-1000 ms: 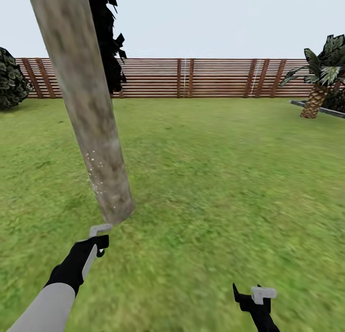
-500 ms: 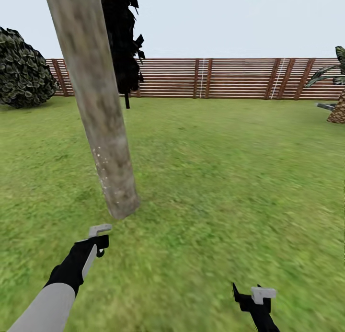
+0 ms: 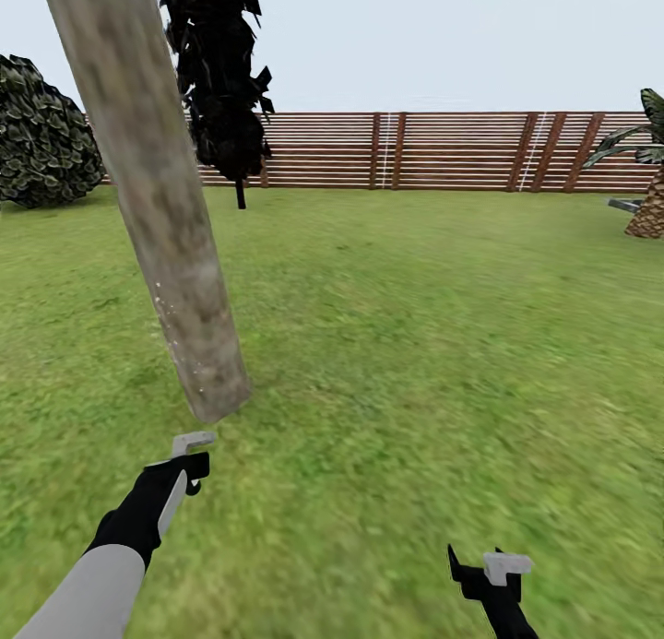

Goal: In the garden, pick up the pesticide atomizer on the floor and spray pesticide onto both trees until each tree trunk is fully covered.

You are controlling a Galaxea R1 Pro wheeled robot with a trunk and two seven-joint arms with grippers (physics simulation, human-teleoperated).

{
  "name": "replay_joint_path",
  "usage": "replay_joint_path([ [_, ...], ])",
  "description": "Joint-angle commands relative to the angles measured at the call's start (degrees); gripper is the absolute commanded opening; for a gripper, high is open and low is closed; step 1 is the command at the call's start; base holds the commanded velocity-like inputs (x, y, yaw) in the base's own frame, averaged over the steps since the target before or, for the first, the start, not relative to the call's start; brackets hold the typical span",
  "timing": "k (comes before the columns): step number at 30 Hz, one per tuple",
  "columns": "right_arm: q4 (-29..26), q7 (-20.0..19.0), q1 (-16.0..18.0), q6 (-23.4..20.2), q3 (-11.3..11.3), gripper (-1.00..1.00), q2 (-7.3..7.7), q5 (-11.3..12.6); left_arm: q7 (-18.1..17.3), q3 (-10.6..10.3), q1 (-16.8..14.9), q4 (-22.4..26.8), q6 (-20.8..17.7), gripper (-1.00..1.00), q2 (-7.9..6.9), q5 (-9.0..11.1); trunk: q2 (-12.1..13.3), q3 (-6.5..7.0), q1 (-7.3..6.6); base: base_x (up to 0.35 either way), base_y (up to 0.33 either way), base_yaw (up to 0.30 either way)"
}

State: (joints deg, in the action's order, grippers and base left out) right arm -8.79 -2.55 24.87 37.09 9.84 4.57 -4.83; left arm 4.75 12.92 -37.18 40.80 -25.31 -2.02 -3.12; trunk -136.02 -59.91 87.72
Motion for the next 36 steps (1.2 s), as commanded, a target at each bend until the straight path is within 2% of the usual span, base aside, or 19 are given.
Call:
replay_joint_path([
  [1,0.00,0.00,0.00,0.00,0.00,1.00,0.00,0.00,0.00,0.00,0.00,0.00,0.00,-1.00,0.00,0.01,0.00,0.00,0.00,0.118,-0.273,0.075],
  [21,0.00,0.00,0.00,0.00,0.00,1.00,0.00,0.00,-0.01,0.00,0.00,0.07,0.00,-1.00,0.00,0.04,0.00,0.00,0.00,0.151,-0.268,0.195],
  [36,0.00,0.00,0.00,0.00,0.00,1.00,0.00,0.00,-0.01,0.02,0.00,0.07,-0.01,-1.00,0.00,-0.04,0.00,0.00,0.00,0.156,-0.266,0.025],
])
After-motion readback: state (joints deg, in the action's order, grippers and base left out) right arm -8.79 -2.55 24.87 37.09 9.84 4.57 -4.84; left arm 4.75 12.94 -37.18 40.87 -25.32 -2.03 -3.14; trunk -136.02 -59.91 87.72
